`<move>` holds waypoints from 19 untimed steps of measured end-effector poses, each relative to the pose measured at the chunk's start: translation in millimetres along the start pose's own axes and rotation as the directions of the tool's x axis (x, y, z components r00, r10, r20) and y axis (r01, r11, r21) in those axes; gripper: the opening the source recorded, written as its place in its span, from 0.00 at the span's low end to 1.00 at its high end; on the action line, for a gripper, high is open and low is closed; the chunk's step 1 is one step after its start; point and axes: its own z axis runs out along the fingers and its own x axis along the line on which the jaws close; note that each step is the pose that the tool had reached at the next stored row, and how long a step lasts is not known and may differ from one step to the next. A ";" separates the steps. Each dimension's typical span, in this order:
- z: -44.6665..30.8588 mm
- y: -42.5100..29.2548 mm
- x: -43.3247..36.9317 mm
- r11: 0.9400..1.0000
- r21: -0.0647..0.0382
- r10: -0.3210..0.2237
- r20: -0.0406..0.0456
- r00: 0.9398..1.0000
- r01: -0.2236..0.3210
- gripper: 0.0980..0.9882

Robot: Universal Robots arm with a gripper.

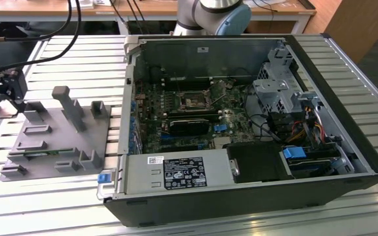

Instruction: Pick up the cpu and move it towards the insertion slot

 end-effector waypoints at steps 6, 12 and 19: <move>-1.3 0.0 0.0 1.000 0.000 0.000 0.000 1.000 0.000 0.50; -3.8 0.2 0.0 1.000 0.000 0.000 0.000 1.000 0.000 0.50; -6.0 0.2 0.0 1.000 0.000 0.000 0.000 1.000 0.000 0.50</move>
